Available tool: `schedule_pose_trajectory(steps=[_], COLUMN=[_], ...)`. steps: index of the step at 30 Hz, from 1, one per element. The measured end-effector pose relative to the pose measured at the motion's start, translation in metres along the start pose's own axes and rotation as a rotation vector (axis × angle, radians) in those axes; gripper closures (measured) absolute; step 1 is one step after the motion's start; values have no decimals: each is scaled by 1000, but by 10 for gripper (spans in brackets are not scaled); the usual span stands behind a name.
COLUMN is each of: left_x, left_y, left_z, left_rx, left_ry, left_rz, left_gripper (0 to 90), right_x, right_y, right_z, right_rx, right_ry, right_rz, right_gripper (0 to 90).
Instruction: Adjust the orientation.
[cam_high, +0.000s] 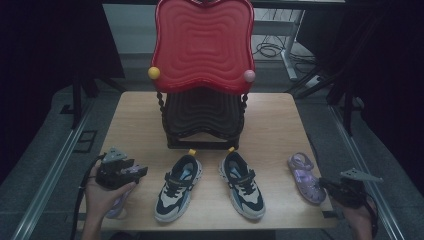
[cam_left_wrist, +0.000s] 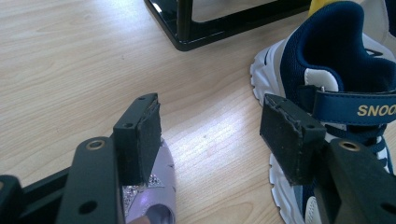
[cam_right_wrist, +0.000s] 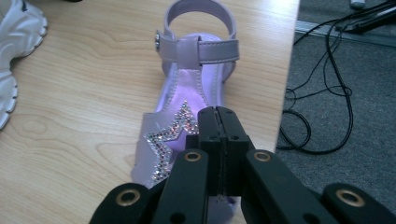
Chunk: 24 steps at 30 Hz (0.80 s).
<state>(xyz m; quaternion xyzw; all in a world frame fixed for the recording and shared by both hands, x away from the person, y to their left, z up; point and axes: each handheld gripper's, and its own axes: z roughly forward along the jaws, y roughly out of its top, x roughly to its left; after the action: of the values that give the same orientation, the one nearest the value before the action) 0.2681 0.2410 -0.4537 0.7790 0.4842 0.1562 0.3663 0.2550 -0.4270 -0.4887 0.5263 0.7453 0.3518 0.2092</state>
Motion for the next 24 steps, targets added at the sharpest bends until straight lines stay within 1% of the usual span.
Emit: schedule_pose_trajectory(steps=[3, 4, 5, 6, 7, 8, 10, 11, 14, 18, 19, 20, 21, 24], left_x=[0, 0, -1, -1, -2, -2, -3, -2, -2, -2, -2, -2, -3, -3], left_y=[0, 0, 0, 0, -1, -1, -1, -1, -1, -1, -1, -1, -1, -2], left_z=[2, 2, 4, 4, 4, 4, 3, 2, 1, 2, 3, 3, 3, 2], left_rx=[8, 8, 12, 12, 15, 15, 13, 10, 3, 10, 13, 13, 14, 13], left_ry=[-2, -2, -3, -3, -5, -5, -6, -11, -15, -15, -17, -17, -18, -18], left_rz=[2, 2, 4, 4, 7, 7, 8, 7, 1, 2, 4, 4, 3, 2], left_gripper=[385, 385, 385, 385, 385, 385, 385, 385, 385, 385, 385, 385, 385, 385], right_x=[-6, -6, -10, -10, -12, -12, -13, -13, -11, -7, -4, -4, -1, 3], right_y=[-2, -2, -5, -5, -8, -8, -11, -11, -11, -10, -10, -10, -9, -8], right_z=[-3, -3, -5, -5, -3, -3, 1, 4, 3, 4, 5, 5, 6, 6], right_rx=[-4, -4, -4, -4, 16, 16, 40, 54, 44, 54, 54, 54, 61, 63], right_ry=[-17, -17, -25, -25, -29, -29, -19, -34, -25, -32, -21, -21, -23, -25], right_rz=[16, 16, 28, 28, 38, 38, 42, 40, 40, 29, 26, 26, 15, 15], right_gripper=[894, 894, 894, 894, 894, 894, 894, 895, 894, 894, 894, 894, 894, 894])
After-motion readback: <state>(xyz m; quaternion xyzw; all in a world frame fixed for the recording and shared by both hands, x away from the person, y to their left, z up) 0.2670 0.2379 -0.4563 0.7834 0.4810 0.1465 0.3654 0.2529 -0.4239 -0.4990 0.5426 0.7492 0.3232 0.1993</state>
